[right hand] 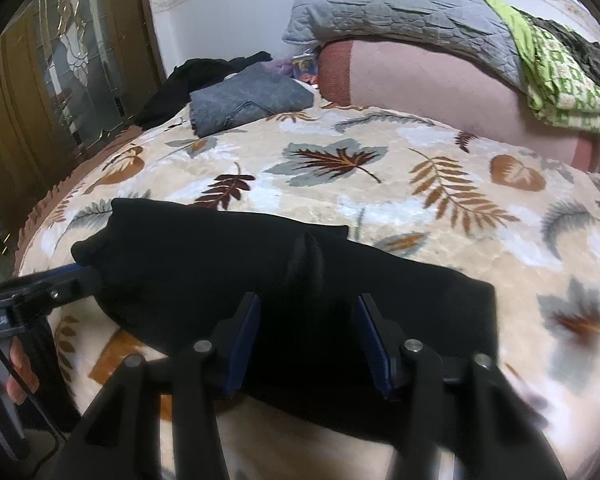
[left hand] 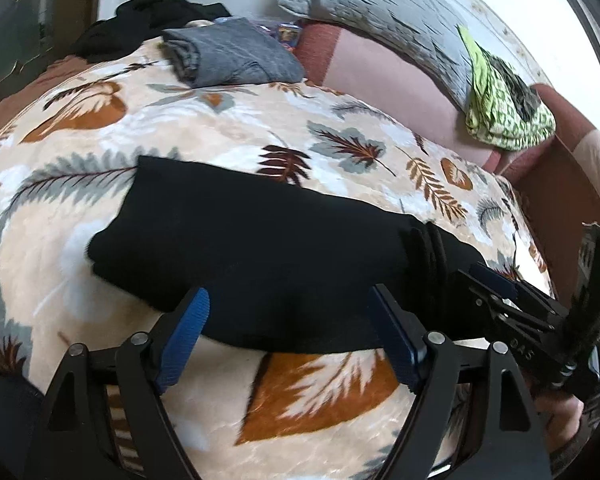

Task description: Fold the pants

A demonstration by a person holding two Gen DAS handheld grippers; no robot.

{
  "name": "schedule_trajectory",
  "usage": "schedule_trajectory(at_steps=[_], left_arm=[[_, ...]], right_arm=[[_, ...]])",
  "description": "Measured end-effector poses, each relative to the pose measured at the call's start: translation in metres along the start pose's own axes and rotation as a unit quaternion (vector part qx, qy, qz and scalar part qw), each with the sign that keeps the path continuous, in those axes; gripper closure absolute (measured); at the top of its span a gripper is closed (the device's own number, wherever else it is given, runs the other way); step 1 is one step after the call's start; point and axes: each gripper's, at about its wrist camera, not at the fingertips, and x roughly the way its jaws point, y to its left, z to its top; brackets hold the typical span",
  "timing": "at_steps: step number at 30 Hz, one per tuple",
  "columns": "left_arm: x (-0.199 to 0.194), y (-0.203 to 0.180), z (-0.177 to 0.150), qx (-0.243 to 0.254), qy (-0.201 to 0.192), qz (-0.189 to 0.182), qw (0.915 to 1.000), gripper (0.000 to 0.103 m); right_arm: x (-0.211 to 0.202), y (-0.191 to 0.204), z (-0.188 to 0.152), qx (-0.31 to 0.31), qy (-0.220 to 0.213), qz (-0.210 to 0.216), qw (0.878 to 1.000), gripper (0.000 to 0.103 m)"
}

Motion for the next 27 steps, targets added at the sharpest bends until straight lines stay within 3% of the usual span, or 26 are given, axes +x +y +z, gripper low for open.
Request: schedule_trajectory(at_steps=[4, 14, 18, 27], left_arm=[[-0.006, 0.021, -0.006, -0.031, 0.003, 0.010, 0.9995, 0.021], [-0.007, 0.060, -0.012, -0.087, -0.004, 0.041, 0.9954, 0.021], [-0.003, 0.070, -0.010, -0.100, 0.000, 0.043, 0.9940, 0.021], [0.005, 0.085, -0.010, -0.116, 0.001, 0.051, 0.9920, 0.021]], right_arm=[[0.010, 0.009, 0.009, -0.010, 0.002, 0.021, 1.000, 0.046], [0.048, 0.060, 0.046, -0.082, 0.017, 0.048, 0.995, 0.046], [0.062, 0.084, 0.056, -0.125, 0.019, 0.034, 0.991, 0.046], [0.077, 0.112, 0.068, -0.153, 0.016, 0.036, 0.987, 0.041]])
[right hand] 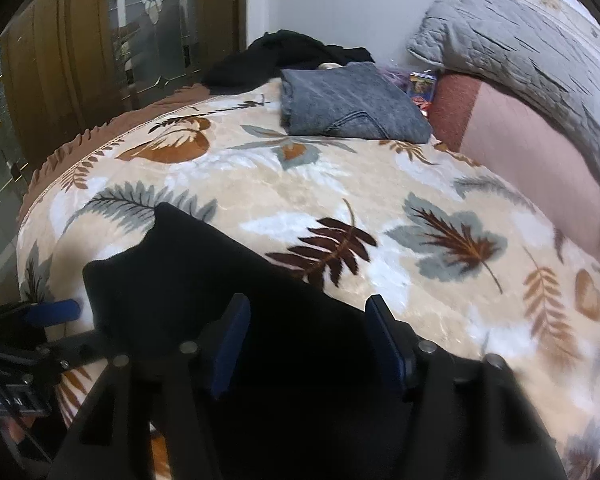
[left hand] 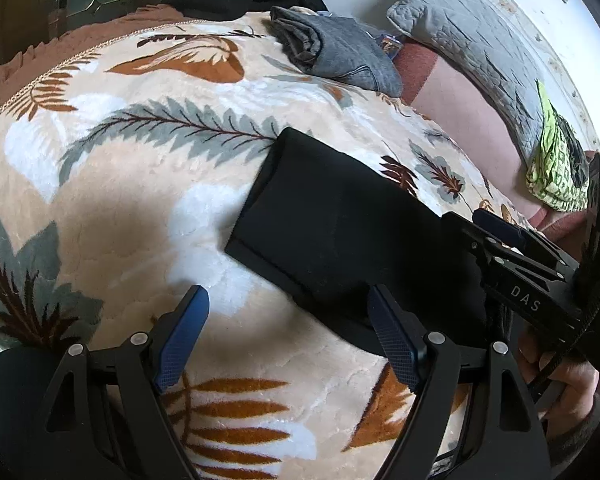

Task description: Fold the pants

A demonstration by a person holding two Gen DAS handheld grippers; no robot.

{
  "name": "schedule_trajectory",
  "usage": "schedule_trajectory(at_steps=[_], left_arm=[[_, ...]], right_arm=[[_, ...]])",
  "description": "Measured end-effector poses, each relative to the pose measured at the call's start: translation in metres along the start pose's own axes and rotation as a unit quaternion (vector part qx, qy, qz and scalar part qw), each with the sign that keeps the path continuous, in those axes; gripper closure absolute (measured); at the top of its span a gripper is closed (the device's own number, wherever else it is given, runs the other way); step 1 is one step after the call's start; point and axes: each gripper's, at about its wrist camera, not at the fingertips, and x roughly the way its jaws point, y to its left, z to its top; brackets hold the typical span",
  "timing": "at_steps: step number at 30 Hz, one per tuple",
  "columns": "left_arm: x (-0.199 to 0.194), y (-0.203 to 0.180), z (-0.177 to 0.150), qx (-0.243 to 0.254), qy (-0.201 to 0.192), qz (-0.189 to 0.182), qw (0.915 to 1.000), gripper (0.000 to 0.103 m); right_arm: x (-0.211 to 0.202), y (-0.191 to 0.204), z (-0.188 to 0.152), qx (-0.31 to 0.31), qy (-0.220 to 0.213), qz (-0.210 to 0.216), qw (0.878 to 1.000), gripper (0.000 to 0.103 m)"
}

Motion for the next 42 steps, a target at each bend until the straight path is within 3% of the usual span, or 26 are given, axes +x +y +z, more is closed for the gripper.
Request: schedule_trajectory(at_steps=[6, 13, 25, 28, 31, 39, 41, 42], left_arm=[[0.000, 0.001, 0.001, -0.004, -0.003, -0.012, 0.9999, 0.021], [-0.007, -0.003, 0.003, 0.003, -0.007, -0.054, 0.9985, 0.021], [0.006, 0.004, 0.002, -0.007, 0.005, -0.055, 0.9984, 0.019], [0.009, 0.003, 0.002, -0.005, 0.002, -0.056, 0.9984, 0.016], [0.012, 0.003, 0.004, -0.009, -0.002, -0.064, 0.9979, 0.012], [0.018, 0.009, 0.009, -0.032, -0.017, -0.092, 0.9951, 0.005], [0.018, 0.009, 0.009, -0.030, -0.026, -0.094, 0.9948, 0.005], [0.018, 0.009, 0.009, -0.028, -0.032, -0.094, 0.9947, 0.009]], right_arm=[[0.009, 0.006, 0.008, -0.010, 0.005, 0.006, 1.000, 0.041], [0.017, 0.009, 0.016, -0.012, 0.008, 0.014, 1.000, 0.041], [0.035, 0.023, 0.028, -0.041, 0.015, 0.028, 0.999, 0.039], [0.041, 0.026, 0.034, -0.045, 0.018, 0.053, 0.997, 0.036], [0.053, 0.027, 0.045, -0.037, 0.031, 0.108, 0.993, 0.027], [0.096, 0.048, 0.063, -0.055, 0.077, 0.176, 0.980, 0.027], [0.100, 0.055, 0.062, -0.063, 0.083, 0.194, 0.975, 0.038], [0.100, 0.061, 0.060, -0.073, 0.081, 0.203, 0.973, 0.064]])
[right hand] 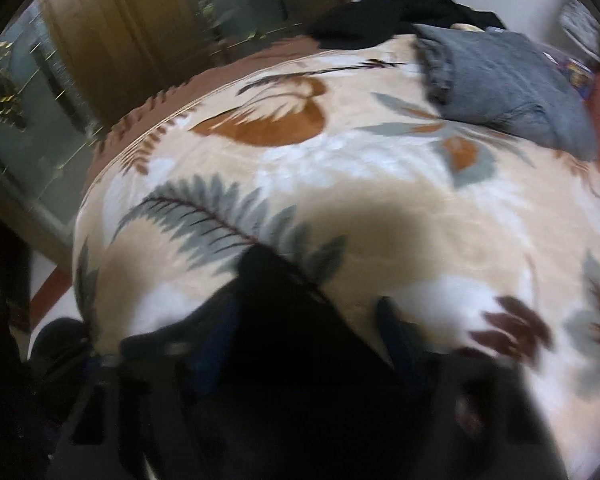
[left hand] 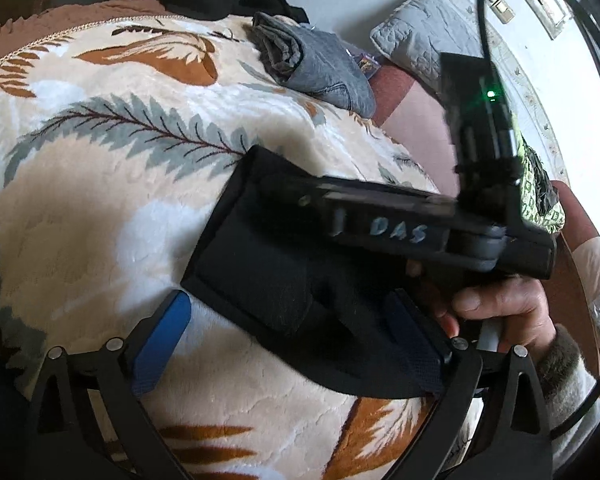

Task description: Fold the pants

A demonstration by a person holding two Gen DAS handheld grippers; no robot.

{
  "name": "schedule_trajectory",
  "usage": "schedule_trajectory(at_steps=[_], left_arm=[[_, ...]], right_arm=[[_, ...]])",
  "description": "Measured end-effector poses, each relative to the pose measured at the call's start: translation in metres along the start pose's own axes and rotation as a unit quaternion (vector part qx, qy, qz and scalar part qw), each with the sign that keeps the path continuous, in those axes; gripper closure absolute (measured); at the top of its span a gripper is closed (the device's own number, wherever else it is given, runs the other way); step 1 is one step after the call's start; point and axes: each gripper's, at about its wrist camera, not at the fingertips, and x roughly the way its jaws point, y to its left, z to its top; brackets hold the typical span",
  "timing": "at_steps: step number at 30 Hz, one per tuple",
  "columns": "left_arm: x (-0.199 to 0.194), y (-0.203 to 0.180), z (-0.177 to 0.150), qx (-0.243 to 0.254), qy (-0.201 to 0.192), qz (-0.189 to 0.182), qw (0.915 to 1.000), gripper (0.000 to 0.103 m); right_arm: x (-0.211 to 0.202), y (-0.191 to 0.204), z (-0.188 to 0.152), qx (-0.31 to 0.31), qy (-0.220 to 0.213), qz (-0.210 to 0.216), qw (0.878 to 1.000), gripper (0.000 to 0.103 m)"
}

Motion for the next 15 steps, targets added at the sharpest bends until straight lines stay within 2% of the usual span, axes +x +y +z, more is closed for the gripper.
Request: schedule_trajectory(at_steps=[1, 3, 6, 11, 15], left_arm=[[0.000, 0.000, 0.000, 0.004, -0.005, 0.003, 1.0000, 0.015], [0.000, -0.002, 0.003, 0.019, -0.005, 0.013, 0.9997, 0.054], [-0.006, -0.009, 0.008, 0.039, -0.014, 0.009, 0.9991, 0.075], [-0.040, -0.058, 0.013, 0.117, -0.067, -0.036, 0.9902, 0.084], [-0.057, -0.119, 0.009, 0.194, -0.084, -0.100, 0.9724, 0.086]], right_arm=[[-0.002, 0.005, -0.001, -0.009, -0.006, -0.003, 1.000, 0.071], [-0.011, 0.012, -0.002, -0.020, -0.017, -0.010, 1.000, 0.085], [-0.042, 0.010, -0.005, -0.010, -0.055, -0.008, 0.998, 0.091], [-0.126, -0.006, -0.023, 0.033, -0.149, -0.009, 0.988, 0.093], [-0.203, -0.036, -0.066, 0.091, -0.218, -0.034, 0.971, 0.094]])
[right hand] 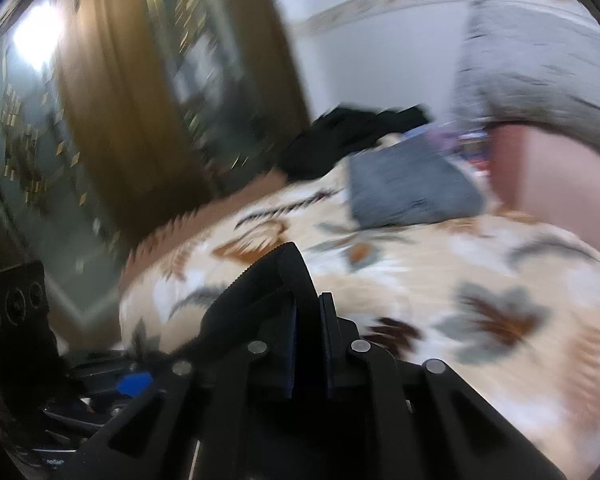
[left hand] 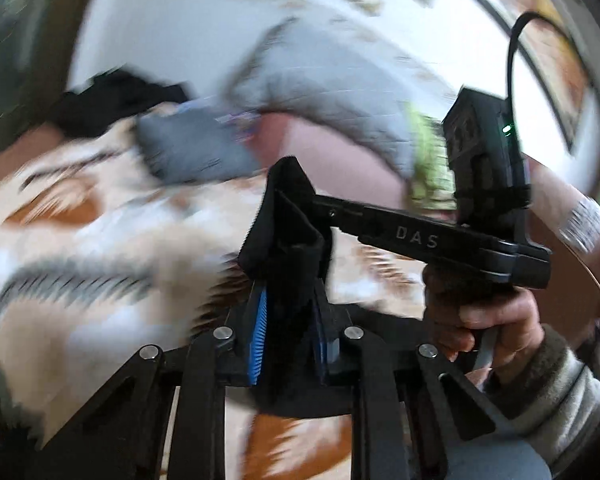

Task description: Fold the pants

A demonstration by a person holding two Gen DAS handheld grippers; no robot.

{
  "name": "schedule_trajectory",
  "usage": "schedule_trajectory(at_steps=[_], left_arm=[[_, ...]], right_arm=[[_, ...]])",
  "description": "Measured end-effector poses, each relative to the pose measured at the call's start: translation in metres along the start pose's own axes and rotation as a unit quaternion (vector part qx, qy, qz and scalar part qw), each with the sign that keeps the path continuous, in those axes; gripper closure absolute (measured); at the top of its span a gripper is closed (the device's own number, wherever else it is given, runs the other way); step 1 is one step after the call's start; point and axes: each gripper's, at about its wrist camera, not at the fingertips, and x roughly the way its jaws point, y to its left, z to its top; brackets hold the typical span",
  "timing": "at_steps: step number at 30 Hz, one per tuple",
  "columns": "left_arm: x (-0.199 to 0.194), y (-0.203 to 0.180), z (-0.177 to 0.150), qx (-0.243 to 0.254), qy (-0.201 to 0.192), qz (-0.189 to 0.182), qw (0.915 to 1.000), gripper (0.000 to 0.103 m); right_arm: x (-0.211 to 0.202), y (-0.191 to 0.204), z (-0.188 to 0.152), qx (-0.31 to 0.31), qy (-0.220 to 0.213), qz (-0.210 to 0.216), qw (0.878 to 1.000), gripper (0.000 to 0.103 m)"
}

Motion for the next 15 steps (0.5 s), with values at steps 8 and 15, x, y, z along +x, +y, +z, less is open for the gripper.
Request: schedule_trajectory(at_steps=[8, 15], left_arm=[[0.057, -0.111, -0.018, 0.121, 0.067, -0.107, 0.9846, 0.087], [0.128, -0.153, -0.074, 0.165, 0.183, -0.111, 0.9629, 0.090]], right_arm=[[-0.100, -0.090, -0.071, 0.130, -0.036, -0.091, 0.987, 0.095], [-0.104, -0.152, -0.143, 0.218, 0.024, -0.177, 0.960, 0.092]])
